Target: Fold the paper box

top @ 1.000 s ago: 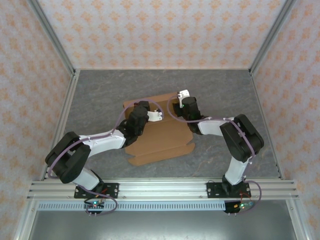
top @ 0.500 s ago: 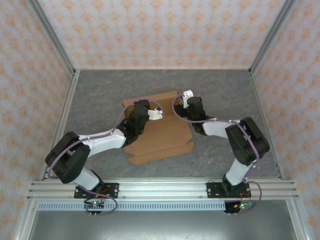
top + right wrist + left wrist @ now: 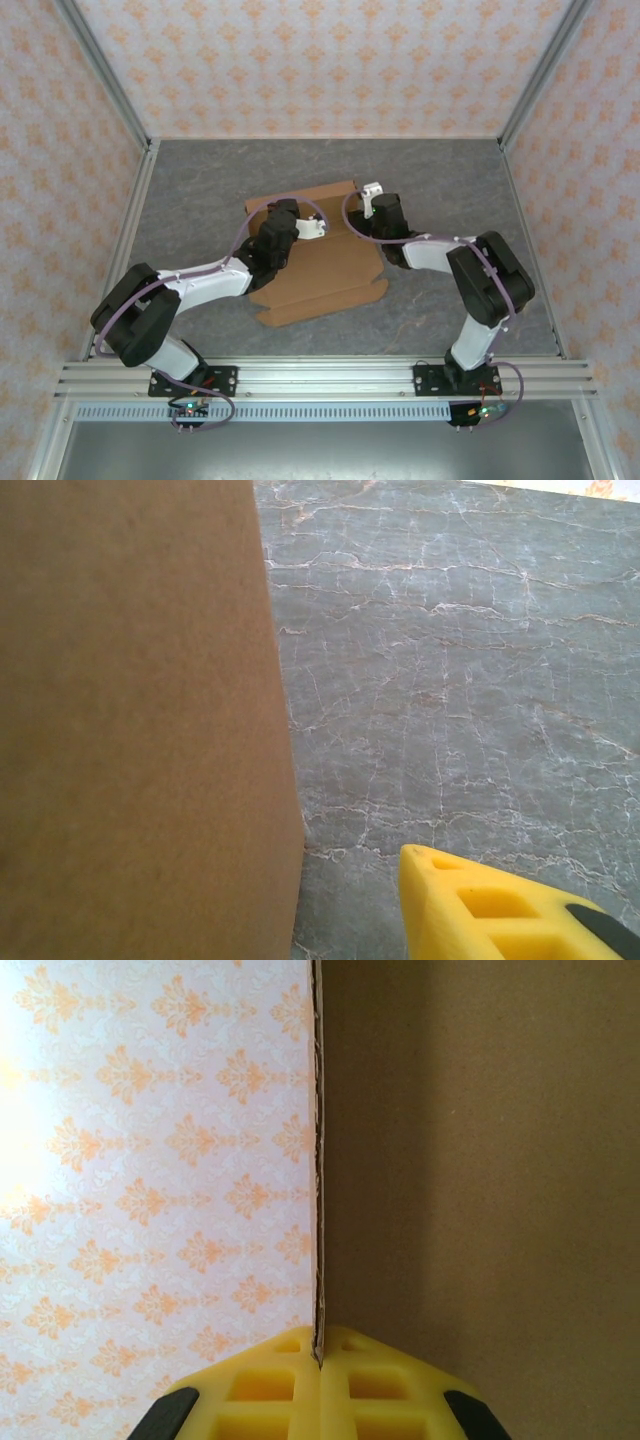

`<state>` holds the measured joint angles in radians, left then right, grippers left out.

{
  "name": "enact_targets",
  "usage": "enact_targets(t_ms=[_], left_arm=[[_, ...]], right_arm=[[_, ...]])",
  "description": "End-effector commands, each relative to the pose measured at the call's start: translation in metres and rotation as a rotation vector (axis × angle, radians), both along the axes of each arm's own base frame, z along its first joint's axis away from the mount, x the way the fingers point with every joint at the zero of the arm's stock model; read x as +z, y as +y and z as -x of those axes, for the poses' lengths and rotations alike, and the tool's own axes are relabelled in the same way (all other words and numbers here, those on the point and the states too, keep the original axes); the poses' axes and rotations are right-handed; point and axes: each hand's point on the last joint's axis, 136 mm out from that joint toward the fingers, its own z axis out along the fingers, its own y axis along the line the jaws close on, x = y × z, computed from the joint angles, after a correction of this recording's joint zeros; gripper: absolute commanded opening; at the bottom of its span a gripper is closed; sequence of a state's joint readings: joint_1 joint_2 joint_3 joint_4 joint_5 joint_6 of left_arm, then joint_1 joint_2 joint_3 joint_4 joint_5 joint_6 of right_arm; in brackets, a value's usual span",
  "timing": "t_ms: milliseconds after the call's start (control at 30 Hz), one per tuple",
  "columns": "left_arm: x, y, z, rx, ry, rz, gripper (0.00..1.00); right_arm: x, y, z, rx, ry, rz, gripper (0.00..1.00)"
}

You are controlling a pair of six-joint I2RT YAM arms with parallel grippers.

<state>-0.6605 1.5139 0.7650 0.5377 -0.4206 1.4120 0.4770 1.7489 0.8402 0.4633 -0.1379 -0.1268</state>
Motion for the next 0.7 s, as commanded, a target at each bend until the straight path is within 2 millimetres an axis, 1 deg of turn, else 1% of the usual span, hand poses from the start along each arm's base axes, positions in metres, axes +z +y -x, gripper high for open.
enact_targets(t_ms=[0, 133, 333, 533, 600, 667], left_arm=[[0.015, 0.002, -0.004, 0.025, -0.033, 0.033, 0.00], [0.013, 0.002, -0.003, 0.025, -0.029, 0.035, 0.00], [0.013, 0.002, -0.003, 0.026, -0.027, 0.033, 0.00], [0.011, 0.001, -0.004, 0.025, -0.023, 0.032, 0.00], [0.010, 0.002, -0.004, 0.026, -0.021, 0.029, 0.00], [0.012, 0.001, -0.004, 0.025, -0.025, 0.033, 0.00]], right_arm=[[0.006, -0.004, -0.013, -0.056, -0.023, -0.011, 0.41], [0.006, -0.002, -0.016, -0.065, -0.034, -0.038, 0.40], [0.011, 0.006, -0.019, -0.038, -0.040, -0.064, 0.43], [0.008, 0.014, -0.020, -0.025, -0.031, -0.071, 0.44], [0.008, 0.016, -0.020, -0.022, -0.033, -0.077, 0.43], [0.008, 0.014, -0.021, -0.034, -0.034, -0.068, 0.40]])
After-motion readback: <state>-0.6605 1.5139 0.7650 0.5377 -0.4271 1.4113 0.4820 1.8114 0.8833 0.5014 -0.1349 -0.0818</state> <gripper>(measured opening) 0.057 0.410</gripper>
